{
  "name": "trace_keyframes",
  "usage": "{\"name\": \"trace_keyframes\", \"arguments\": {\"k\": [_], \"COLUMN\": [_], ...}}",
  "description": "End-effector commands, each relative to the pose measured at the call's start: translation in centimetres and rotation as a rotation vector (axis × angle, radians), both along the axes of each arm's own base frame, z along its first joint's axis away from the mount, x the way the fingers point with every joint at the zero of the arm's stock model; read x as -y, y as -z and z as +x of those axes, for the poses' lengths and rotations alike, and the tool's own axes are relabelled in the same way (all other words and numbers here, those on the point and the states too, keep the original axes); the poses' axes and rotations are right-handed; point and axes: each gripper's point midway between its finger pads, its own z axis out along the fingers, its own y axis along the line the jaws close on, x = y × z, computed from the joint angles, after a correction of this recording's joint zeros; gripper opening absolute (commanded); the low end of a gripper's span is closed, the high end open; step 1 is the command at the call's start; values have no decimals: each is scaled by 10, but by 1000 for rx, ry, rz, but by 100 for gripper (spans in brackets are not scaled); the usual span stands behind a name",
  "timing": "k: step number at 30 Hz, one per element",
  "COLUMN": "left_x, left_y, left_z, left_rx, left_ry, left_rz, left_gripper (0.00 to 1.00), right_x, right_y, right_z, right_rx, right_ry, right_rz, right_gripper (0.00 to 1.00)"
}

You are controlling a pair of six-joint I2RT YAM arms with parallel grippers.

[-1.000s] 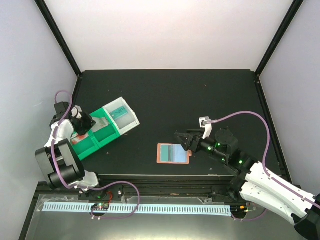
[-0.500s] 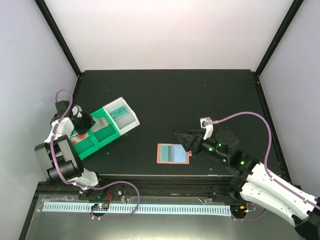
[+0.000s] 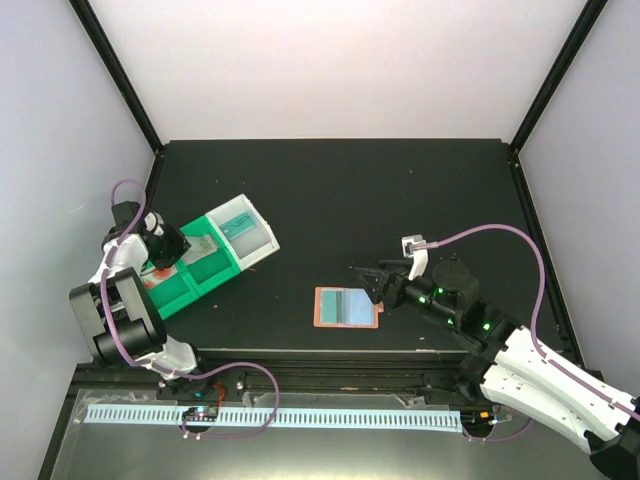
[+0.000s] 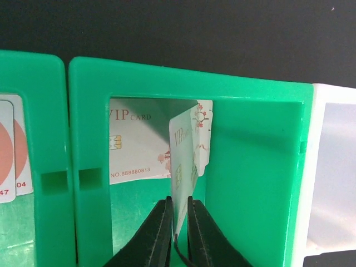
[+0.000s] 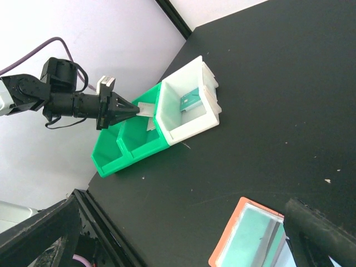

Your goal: Take the credit cards out of the card holder

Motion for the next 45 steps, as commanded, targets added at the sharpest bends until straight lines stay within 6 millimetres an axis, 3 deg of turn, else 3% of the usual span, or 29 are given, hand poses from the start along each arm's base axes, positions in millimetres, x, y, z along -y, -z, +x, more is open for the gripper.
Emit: {"name": "trace_keyframes", "arguments": {"k": [1, 10, 17, 25, 31, 32, 39, 45], "left_x": [-8, -9, -7, -2, 11, 14, 31, 56], "left_y": [-11, -14, -19, -34, -48, -48, -50, -65], "left_z": [13, 15, 17, 21, 16, 14, -6, -21], "left_rx": [29, 34, 46, 97, 148, 153, 169, 215], "left_ry": [-6, -13, -13, -13, 20, 29, 91, 186], "left_rz": [38, 36, 23, -2, -40, -47, -50, -77], "left_gripper": [11, 18, 28, 52, 65, 74, 98, 99], "right_x": [4, 6, 9, 13, 19, 22, 30, 38], "right_y": [-14, -14, -11, -16, -7, -3, 5, 17], "right_z": [3, 2, 3, 3, 3, 5, 7, 8], "right_rx": [40, 37, 28, 29, -12, -27, -62, -77], "right_ry": [22, 27, 44, 62, 98, 121, 165, 195], "right_rz": [16, 19, 8, 20, 25, 18, -9, -59], "right_gripper": [100, 100, 100, 100, 100, 100, 100, 100]}}
